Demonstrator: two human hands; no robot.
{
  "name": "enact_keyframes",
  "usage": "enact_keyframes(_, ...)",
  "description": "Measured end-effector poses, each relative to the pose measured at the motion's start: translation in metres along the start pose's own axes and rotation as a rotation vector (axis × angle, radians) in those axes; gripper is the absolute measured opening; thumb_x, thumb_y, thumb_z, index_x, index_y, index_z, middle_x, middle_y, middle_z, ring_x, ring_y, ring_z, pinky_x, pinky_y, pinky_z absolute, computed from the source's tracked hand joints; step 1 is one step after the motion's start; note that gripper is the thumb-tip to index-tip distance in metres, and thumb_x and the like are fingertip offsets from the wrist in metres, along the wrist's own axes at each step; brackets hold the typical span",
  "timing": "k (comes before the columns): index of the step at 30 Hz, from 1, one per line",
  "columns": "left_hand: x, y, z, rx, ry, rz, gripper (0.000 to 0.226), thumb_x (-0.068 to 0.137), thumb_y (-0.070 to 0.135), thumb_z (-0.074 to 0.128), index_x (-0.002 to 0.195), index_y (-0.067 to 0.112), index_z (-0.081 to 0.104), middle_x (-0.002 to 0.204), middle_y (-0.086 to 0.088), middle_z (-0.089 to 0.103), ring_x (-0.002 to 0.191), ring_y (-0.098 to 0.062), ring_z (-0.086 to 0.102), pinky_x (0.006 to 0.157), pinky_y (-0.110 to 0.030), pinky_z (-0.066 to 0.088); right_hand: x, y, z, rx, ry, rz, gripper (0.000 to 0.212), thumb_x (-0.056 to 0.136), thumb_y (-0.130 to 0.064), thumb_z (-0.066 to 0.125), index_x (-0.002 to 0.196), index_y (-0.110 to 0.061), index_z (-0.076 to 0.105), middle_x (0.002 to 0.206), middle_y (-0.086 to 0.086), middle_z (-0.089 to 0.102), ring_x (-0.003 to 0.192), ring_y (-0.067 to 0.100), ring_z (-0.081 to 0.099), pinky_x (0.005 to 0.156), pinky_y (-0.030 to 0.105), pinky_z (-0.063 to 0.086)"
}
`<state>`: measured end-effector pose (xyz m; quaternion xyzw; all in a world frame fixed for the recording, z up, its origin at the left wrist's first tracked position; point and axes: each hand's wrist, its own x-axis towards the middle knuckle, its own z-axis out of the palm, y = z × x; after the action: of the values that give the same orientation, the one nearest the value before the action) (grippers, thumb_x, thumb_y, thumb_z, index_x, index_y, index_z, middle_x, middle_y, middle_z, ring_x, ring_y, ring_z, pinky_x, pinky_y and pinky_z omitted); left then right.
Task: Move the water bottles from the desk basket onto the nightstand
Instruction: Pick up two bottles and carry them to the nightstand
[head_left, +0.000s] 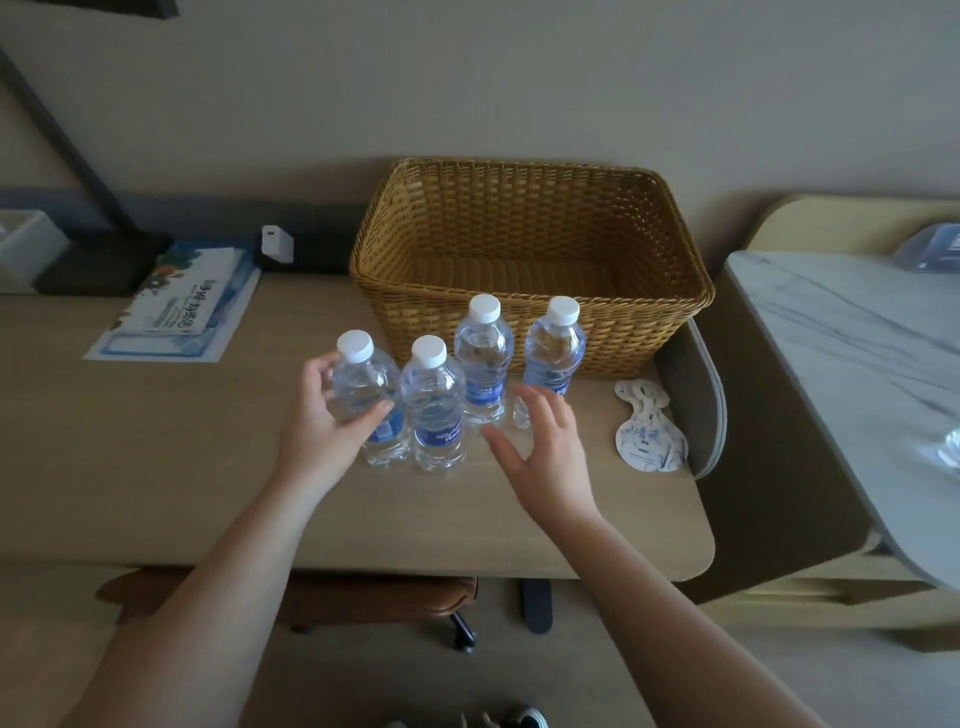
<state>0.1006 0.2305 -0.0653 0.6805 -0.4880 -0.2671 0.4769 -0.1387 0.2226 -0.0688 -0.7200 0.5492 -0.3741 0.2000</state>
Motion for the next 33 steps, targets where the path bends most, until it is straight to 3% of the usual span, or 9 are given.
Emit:
enact_keyframes(2, 0.001, 0.005, 0.0, -0.072, -0.032, -0.024, 0.072, 0.068, 0.035, 0.084, 0.122, 0.042, 0.037, 0.122, 0.029, 0.047, 0.106, 0.014, 0.049, 0.085, -0.022, 0.046, 0.009, -0.034, 0.011, 0.079, -0.016, -0.044, 0.065, 0.082, -0.048, 0.067, 0.136, -0.019, 0.045, 0.131, -0.001, 0.049, 0.124, 0.013, 0.043, 0.096, 0.023, 0.039)
enact_keyframes(6, 0.009, 0.014, 0.001, -0.177, -0.068, -0.041, 0.096, 0.059, 0.041, 0.083, 0.14, 0.032, 0.032, 0.134, 0.013, 0.047, 0.121, -0.003, 0.047, 0.095, -0.023, 0.044, 0.028, -0.059, 0.027, 0.063, -0.086, -0.002, 0.085, 0.077, -0.05, 0.072, 0.146, -0.019, 0.032, 0.14, -0.001, 0.042, 0.131, 0.015, 0.038, 0.099, 0.03, 0.042)
enact_keyframes(10, 0.016, 0.013, -0.003, -0.114, -0.139, -0.01, 0.067, 0.062, 0.041, 0.086, 0.117, 0.042, 0.048, 0.099, 0.044, 0.058, 0.092, 0.024, 0.053, 0.069, 0.001, 0.039, 0.03, -0.06, 0.042, 0.019, -0.101, 0.06, 0.09, 0.072, -0.05, 0.076, 0.146, -0.023, 0.032, 0.138, -0.002, 0.042, 0.129, 0.017, 0.039, 0.095, 0.031, 0.041)
enact_keyframes(12, 0.017, 0.007, -0.006, -0.111, -0.151, 0.021, 0.056, 0.063, 0.037, 0.087, 0.106, 0.042, 0.053, 0.094, 0.038, 0.063, 0.09, 0.017, 0.058, 0.069, -0.003, 0.042, 0.029, -0.06, 0.048, 0.043, -0.079, 0.082, 0.087, 0.071, -0.047, 0.079, 0.142, -0.024, 0.036, 0.137, -0.003, 0.044, 0.127, 0.017, 0.042, 0.095, 0.032, 0.042)
enact_keyframes(14, 0.017, 0.001, -0.009, -0.125, -0.17, 0.03, 0.056, 0.062, 0.037, 0.089, 0.106, 0.041, 0.055, 0.095, 0.023, 0.069, 0.091, 0.006, 0.064, 0.075, -0.015, 0.047, 0.028, -0.062, 0.051, 0.094, -0.079, 0.119, 0.081, 0.07, -0.044, 0.08, 0.136, -0.029, 0.036, 0.131, -0.006, 0.05, 0.12, 0.016, 0.049, 0.088, 0.032, 0.047)
enact_keyframes(18, 0.013, -0.007, -0.018, -0.116, -0.218, 0.069, 0.064, 0.06, 0.04, 0.088, 0.115, 0.031, 0.057, 0.101, 0.01, 0.071, 0.094, -0.006, 0.067, 0.085, -0.032, 0.053, 0.018, -0.069, 0.056, 0.18, -0.062, 0.167, 0.071, 0.066, -0.045, 0.081, 0.118, -0.043, 0.032, 0.1, -0.029, 0.053, 0.091, -0.002, 0.056, 0.068, 0.015, 0.043)
enact_keyframes(25, 0.002, -0.013, -0.029, -0.006, -0.259, 0.194, 0.072, 0.061, 0.04, 0.089, 0.12, 0.026, 0.051, 0.11, 0.005, 0.067, 0.101, -0.015, 0.064, 0.087, -0.033, 0.05, -0.011, -0.072, 0.06, 0.142, 0.024, 0.201, 0.069, 0.062, -0.046, 0.079, 0.117, -0.042, 0.038, 0.111, -0.015, 0.056, 0.097, -0.004, 0.052, 0.071, 0.002, 0.036)
enact_keyframes(28, 0.0, -0.015, -0.03, 0.005, -0.284, 0.227, 0.072, 0.06, 0.038, 0.089, 0.119, 0.022, 0.051, 0.109, 0.002, 0.067, 0.099, -0.017, 0.064, 0.086, -0.038, 0.051, -0.025, -0.072, 0.054, 0.148, 0.07, 0.26, 0.068, 0.064, -0.039, 0.081, 0.116, -0.048, 0.038, 0.113, -0.017, 0.056, 0.1, -0.008, 0.052, 0.07, 0.001, 0.036)
enact_keyframes(33, -0.012, -0.009, -0.023, 0.036, -0.299, 0.329, 0.065, 0.059, 0.04, 0.089, 0.11, 0.022, 0.053, 0.098, 0.005, 0.066, 0.09, -0.017, 0.064, 0.077, -0.032, 0.05, -0.055, -0.068, 0.038, 0.14, 0.158, 0.332, 0.07, 0.063, -0.035, 0.082, 0.109, -0.059, 0.034, 0.111, -0.02, 0.056, 0.101, -0.011, 0.052, 0.07, 0.001, 0.037)
